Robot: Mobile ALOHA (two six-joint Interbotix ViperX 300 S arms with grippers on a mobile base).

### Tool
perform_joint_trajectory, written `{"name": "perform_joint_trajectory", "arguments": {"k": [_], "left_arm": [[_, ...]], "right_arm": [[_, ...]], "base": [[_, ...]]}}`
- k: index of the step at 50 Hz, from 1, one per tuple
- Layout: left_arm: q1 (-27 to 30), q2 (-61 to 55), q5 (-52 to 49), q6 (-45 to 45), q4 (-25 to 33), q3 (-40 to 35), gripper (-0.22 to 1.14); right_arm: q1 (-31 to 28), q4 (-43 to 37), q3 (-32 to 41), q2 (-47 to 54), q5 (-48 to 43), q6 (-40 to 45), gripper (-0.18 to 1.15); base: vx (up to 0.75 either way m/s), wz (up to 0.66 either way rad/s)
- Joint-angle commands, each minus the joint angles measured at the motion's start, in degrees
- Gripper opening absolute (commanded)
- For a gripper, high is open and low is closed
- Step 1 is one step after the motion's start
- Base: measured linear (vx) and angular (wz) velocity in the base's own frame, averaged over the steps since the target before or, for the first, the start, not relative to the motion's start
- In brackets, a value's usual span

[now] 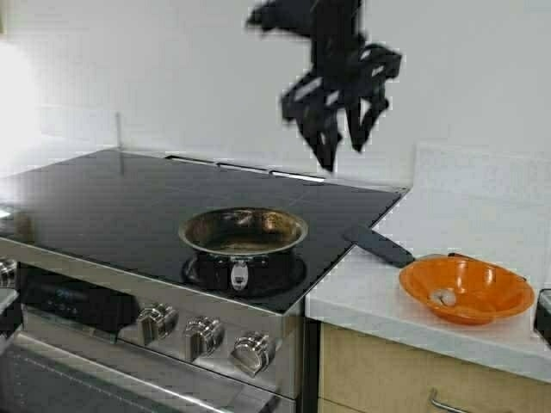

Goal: Add oil to the pan and cook the shrimp and serve it

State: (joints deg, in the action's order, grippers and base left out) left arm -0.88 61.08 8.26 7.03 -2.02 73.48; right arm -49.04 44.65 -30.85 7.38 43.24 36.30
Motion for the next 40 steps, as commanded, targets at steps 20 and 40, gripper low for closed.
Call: {"name": "perform_joint_trajectory", "arguments": {"k": [20, 40], "left_arm": [[0.0, 0.0, 0.26, 0.18, 0.09, -0.79, 0.03], [0.0, 0.0, 0.26, 0.26, 0.0, -0.7, 0.03]], "right_arm": [[-8.35, 22.59, -7.47, 16.61, 8.96, 34.19, 0.87], [-8.35, 30.5, -8.35, 26.72, 12.92, 48.08, 0.87]], "base": [[0.0, 0.0], [0.0, 0.0]]}}
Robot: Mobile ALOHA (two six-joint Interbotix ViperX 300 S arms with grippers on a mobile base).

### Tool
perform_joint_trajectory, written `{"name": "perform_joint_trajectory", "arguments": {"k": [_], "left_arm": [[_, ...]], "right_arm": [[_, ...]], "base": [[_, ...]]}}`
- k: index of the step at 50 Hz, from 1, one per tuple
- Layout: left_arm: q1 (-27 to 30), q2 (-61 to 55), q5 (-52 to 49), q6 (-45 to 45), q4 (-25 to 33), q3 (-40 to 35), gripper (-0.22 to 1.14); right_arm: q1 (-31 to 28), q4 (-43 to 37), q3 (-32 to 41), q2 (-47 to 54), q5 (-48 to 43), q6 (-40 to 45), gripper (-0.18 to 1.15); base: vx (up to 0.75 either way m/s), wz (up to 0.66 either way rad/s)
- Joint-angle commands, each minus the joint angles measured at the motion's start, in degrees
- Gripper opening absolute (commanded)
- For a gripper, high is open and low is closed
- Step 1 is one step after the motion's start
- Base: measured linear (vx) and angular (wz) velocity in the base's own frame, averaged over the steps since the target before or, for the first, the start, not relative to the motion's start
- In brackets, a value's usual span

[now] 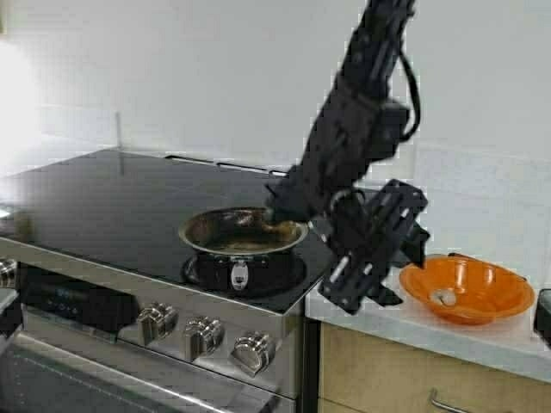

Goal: Add oil to the pan and cook the shrimp and serve it

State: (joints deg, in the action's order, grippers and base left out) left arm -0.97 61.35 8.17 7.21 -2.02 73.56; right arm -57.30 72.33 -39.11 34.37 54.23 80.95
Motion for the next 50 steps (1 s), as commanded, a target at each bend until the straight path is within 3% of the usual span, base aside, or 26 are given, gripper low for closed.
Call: {"name": "perform_joint_trajectory", "arguments": {"k": [1, 19, 41, 50], "left_arm": [[0.09, -0.35, 0.35, 0.0, 0.09, -0.79, 0.03], [0.09, -0.26, 0.35, 0.18, 0.0, -0.7, 0.03], [0.09, -0.26, 0.35, 0.18, 0.09, -0.62, 0.03], [0.09, -0.26, 0.35, 0.26, 0.09, -0.53, 0.03]], "right_arm": [[-0.09, 3.16, -0.35, -0.18, 1.93, 3.78, 0.87], [-0.09, 3.87, -1.41, 0.62, -0.62, 4.39, 0.87], [0.0, 9.4, 1.58, 10.2, 6.24, 9.23, 0.86], [3.87, 12.13, 1.49, 11.34, 7.65, 10.37, 0.86]], "base": [[0.0, 0.0], [0.0, 0.0], [0.0, 0.0], [0.0, 0.0]]}}
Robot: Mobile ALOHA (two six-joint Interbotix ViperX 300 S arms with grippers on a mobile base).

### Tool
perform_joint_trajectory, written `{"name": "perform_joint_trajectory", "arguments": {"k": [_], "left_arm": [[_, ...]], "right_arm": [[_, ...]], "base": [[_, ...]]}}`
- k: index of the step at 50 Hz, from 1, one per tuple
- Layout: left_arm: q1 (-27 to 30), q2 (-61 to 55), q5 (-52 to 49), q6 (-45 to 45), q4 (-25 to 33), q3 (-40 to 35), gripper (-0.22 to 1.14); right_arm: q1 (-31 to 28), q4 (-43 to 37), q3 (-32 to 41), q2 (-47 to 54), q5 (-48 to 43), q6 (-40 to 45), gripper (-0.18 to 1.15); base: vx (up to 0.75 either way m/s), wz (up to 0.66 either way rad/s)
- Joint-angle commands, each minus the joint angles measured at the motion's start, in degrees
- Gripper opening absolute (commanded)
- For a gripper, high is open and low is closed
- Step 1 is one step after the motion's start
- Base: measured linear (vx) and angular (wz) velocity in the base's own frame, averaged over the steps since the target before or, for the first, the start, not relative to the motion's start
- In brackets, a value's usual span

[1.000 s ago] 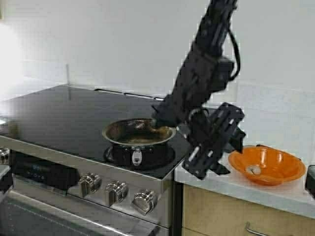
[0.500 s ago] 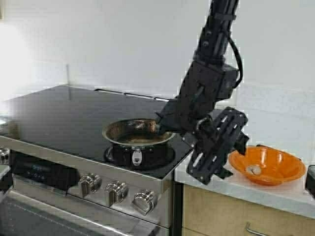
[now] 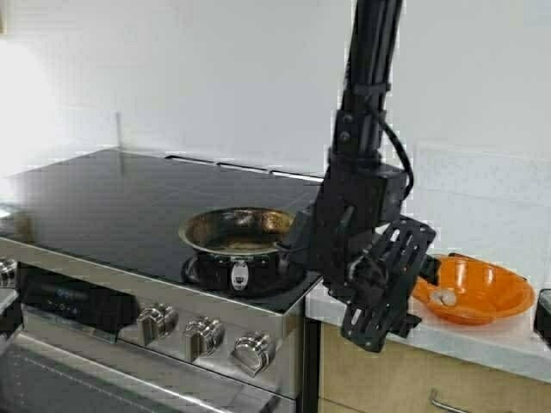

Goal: Add oil to the pan and cook the shrimp and serve it

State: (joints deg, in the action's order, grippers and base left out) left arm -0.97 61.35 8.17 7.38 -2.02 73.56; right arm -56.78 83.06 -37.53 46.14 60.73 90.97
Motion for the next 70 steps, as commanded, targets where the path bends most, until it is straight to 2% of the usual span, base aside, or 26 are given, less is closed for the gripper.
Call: {"name": "perform_joint_trajectory", "arguments": {"k": [1, 9, 27, 32, 39, 43, 50, 70], "left_arm": [[0.09, -0.26, 0.35, 0.0, 0.09, -0.53, 0.03], [0.09, -0.26, 0.35, 0.09, 0.0, -0.44, 0.03], [0.09, -0.26, 0.35, 0.0, 0.09, -0.44, 0.03], [0.09, -0.26, 0.35, 0.0, 0.09, -0.35, 0.03], [0.09, -0.26, 0.35, 0.09, 0.09, -0.35, 0.03], [0.09, -0.26, 0.35, 0.09, 0.09, -0.35, 0.03], [0.09, -0.26, 0.35, 0.09, 0.09, -0.35, 0.03], [0.09, -0.26, 0.18, 0.09, 0.09, -0.44, 0.03]], "right_arm": [[4.04, 1.49, -0.09, -0.44, 1.14, 0.35, 0.86], [7.29, 4.66, 0.09, -0.26, 1.05, 0.35, 0.86], [7.65, 5.63, 1.93, 2.29, -1.41, 0.44, 0.81], [7.65, 5.45, 1.93, 2.55, -1.49, 0.44, 0.63], [7.65, 5.19, 1.76, 2.37, -1.32, 0.26, 0.13], [7.65, 4.13, 1.85, 2.29, -0.09, 0.0, -0.04], [7.56, 3.87, 1.49, 1.49, 1.67, -0.44, 0.07], [4.04, 2.72, 1.23, -13.89, 2.11, -5.27, 0.06]], "base": [[0.0, 0.0], [0.0, 0.0], [0.0, 0.0], [0.0, 0.0], [0.0, 0.0], [0.0, 0.0], [0.0, 0.0], [0.0, 0.0]]}}
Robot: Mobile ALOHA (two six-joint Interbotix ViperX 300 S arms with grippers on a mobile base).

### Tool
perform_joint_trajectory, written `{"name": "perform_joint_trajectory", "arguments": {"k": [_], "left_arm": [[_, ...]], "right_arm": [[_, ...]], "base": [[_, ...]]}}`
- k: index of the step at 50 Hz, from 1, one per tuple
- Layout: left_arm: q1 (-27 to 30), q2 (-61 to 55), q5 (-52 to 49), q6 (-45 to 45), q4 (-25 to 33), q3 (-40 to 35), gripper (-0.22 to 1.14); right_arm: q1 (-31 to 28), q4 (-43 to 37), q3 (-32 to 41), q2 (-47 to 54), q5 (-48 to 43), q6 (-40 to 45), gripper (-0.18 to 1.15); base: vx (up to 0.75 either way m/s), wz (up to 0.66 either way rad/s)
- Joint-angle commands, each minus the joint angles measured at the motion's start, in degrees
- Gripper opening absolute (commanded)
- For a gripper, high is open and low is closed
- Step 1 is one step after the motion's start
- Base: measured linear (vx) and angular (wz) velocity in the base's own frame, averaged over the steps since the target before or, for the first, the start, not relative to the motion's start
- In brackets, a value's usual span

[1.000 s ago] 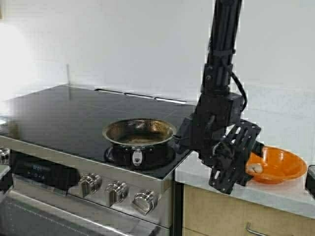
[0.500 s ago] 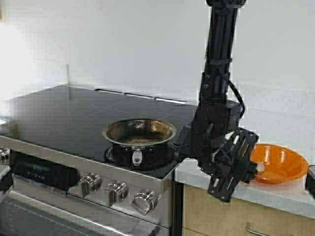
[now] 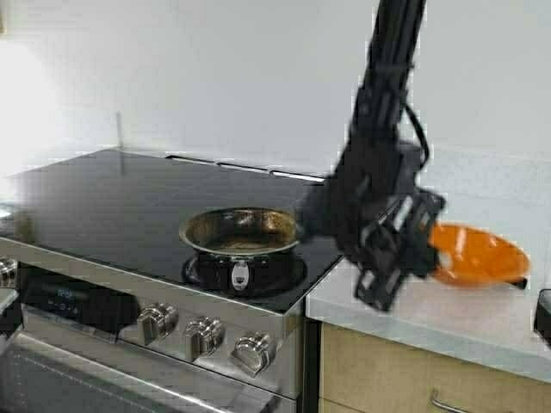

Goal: Add oil to the pan and cook the shrimp and serve it

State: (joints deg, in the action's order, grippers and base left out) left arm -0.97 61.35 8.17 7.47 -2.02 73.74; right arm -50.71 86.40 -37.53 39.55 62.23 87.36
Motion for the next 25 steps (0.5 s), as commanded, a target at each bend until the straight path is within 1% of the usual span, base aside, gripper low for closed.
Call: {"name": "perform_joint_trajectory", "arguments": {"k": [1, 8, 13, 16, 25], "left_arm": [[0.09, -0.26, 0.35, 0.0, 0.09, -0.62, 0.03], [0.09, -0.26, 0.35, 0.0, 0.09, -0.62, 0.03], [0.09, -0.26, 0.35, 0.0, 0.09, -0.7, 0.03], [0.09, -0.26, 0.35, 0.09, 0.09, -0.7, 0.03], [0.09, -0.18, 0.35, 0.0, 0.09, -0.79, 0.03]], "right_arm": [[-2.29, -0.7, 1.49, -8.17, 0.53, -2.11, 0.06], [-4.92, -1.58, 4.31, -14.5, -0.44, -3.78, 0.06], [-5.54, -1.93, 7.65, -18.37, -3.69, -3.78, 0.06], [-5.54, -2.11, 10.9, -20.04, -6.06, -4.04, 0.06], [-5.54, -2.46, 18.81, -20.13, -12.22, -5.19, 0.06]], "base": [[0.0, 0.0], [0.0, 0.0], [0.0, 0.0], [0.0, 0.0], [0.0, 0.0]]}}
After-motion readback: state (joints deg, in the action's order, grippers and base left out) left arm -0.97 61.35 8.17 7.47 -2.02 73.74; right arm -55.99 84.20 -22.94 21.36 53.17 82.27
